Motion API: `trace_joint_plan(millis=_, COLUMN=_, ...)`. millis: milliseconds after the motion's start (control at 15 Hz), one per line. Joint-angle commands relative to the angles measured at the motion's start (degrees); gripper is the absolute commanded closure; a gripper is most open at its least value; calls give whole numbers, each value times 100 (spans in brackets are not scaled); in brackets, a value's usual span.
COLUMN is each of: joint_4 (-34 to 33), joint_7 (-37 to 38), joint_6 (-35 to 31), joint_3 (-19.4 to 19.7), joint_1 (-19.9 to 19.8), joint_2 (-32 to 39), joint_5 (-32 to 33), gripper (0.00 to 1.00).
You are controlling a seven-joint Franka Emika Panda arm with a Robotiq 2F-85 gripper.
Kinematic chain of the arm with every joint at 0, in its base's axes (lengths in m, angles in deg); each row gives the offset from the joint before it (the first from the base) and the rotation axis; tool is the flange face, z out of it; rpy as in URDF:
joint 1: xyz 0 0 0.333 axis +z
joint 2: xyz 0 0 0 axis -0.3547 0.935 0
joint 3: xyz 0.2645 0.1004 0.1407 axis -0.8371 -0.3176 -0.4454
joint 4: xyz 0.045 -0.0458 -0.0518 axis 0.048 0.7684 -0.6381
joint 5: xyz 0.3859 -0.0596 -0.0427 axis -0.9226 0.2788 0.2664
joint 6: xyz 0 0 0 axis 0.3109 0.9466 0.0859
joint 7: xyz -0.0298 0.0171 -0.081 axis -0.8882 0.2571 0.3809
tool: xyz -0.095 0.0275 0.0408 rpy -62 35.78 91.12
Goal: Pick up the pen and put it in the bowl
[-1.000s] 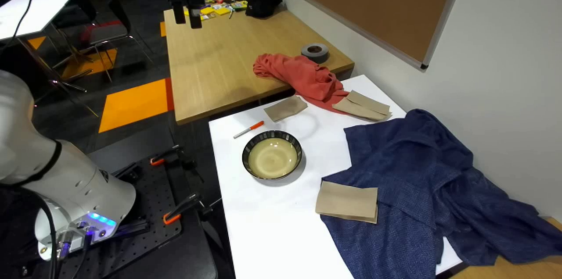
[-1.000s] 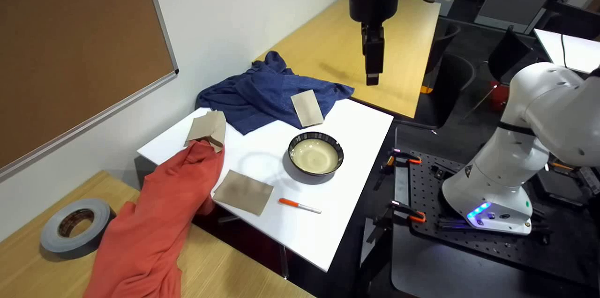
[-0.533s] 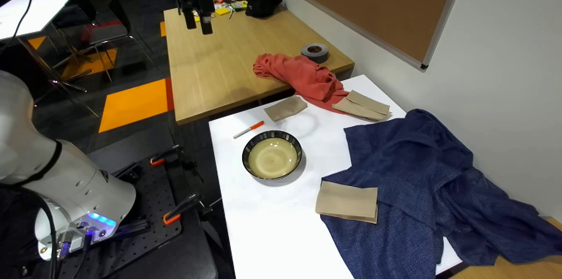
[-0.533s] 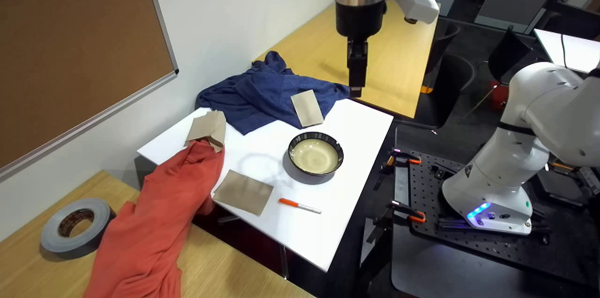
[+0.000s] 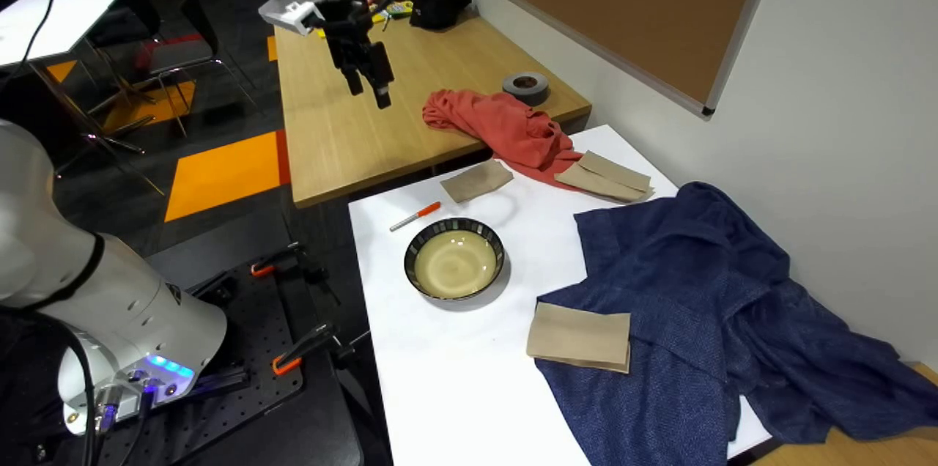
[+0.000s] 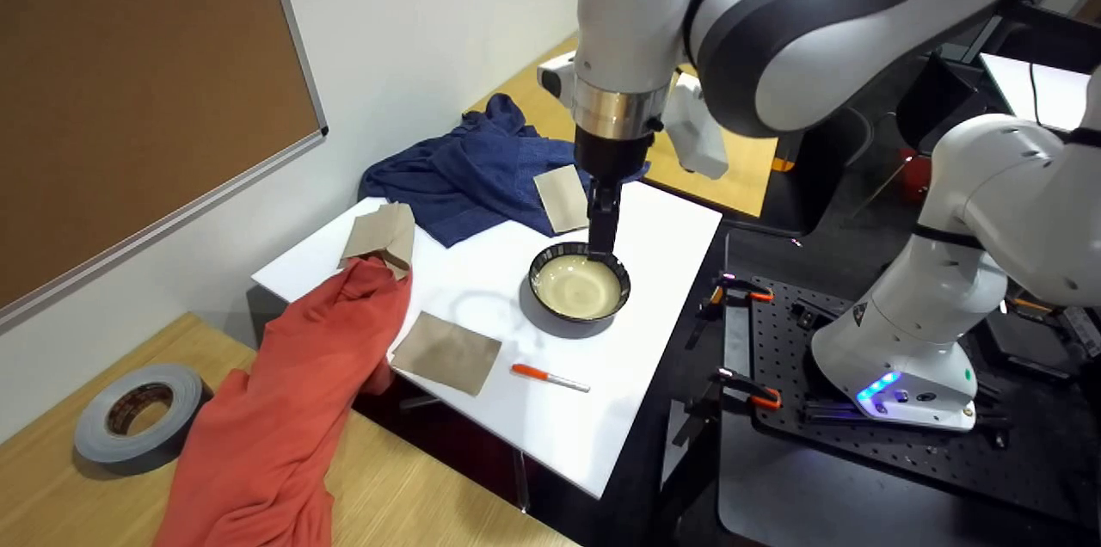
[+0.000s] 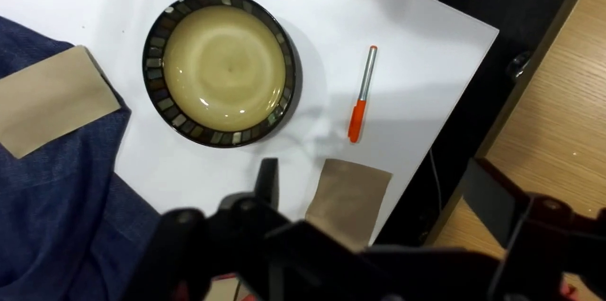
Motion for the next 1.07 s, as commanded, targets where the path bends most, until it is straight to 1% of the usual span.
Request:
trace_joint_plan(millis=0, joint_4=290, joint_7=93, joint_6=-883, joint_3=16, joint_1=39, joint_2=433, joint_5=-129, gripper=0)
trace_joint_plan(millis=200, joint_4=351, joint_7=55, joint_6=-1514, joint_3=50, joint_1=22, joint_2=997, joint_5=-175, gripper=0)
trace_joint_plan(millis=467, joint_4=272, joint_7=54, joint_6=-2083, joint_3=69, joint_1=52, joint_2=1725, joint_5=-127, gripper=0)
trace_joint_plan(millis=667, joint_4=190, joint_7=127, joint_6=-2322, joint_3=104, joint_1=84, joint_2=2204, joint_5=-66, gripper=0)
trace_joint_plan(millis=1000, joint_4=-123, joint_7=355, joint_6=-2440, joint_3=314, joint_1=194, joint_2=2998, joint_5=223, gripper=0)
